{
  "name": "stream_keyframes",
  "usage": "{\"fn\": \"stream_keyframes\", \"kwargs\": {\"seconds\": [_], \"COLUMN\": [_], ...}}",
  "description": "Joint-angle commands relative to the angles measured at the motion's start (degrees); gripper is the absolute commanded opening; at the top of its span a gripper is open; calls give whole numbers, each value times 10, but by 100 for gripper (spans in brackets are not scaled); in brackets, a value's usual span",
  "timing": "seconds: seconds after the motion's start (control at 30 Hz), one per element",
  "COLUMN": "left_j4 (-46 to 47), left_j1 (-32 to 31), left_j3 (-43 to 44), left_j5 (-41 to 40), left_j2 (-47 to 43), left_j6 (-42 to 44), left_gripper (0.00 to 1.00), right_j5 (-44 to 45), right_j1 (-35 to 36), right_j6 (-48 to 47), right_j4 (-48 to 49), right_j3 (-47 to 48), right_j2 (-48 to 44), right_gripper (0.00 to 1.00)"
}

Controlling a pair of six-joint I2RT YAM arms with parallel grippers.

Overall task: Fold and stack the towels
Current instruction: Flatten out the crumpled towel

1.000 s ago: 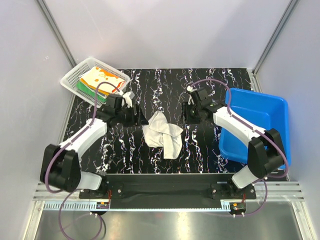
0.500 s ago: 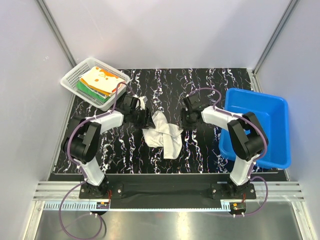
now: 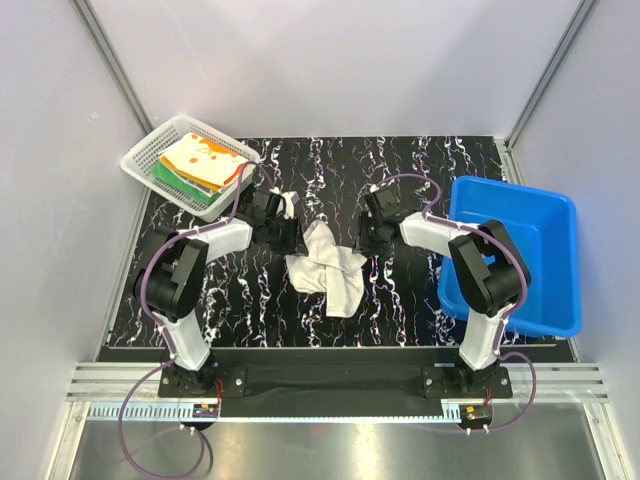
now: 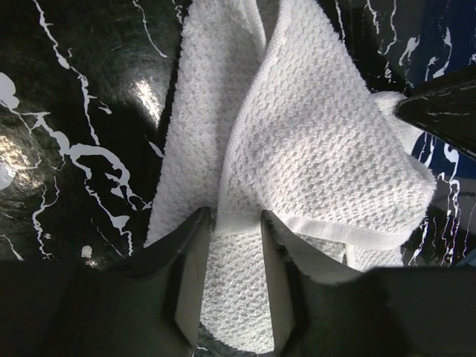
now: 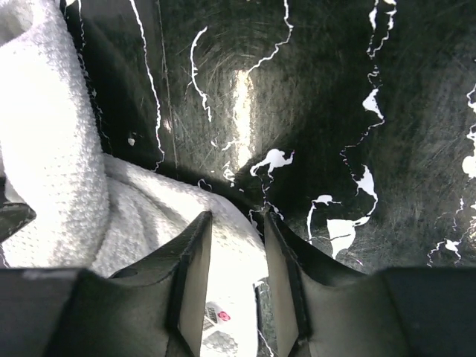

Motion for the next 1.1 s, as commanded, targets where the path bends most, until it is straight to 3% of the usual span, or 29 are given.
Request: {"fn": "stream_keyframes", "kwargs": {"seconds": [0.0,0.17,0.37,0.63,0.97,1.07], "left_j4": [15,16,10,2,4,3], "left_j1": [-4,-6,-6,-6,-5,-6], "left_j3": [16,19,17,13,8,11], "left_j5": [-6,7,10,9,8,12], "left_j2": [3,6,6,-2,1,4], "left_j6": [9,-1,-7,-12,-10,-10], "left_gripper": [32,22,0,0,0,0], "right_j5": [-6,21,24,31,22,25], "right_j1": [-3,-3,-3,-3,-4,-4], "right_j6": [19,29,31,47,31,20], "right_j4": [-1,-31,-44,-37,17,25], "right_j3": [-6,-24,-48,-89,-114,-114], "right_j2": [15,-15,-34,-70,-62,-62], "right_gripper": [41,42,42,45,33,21]}}
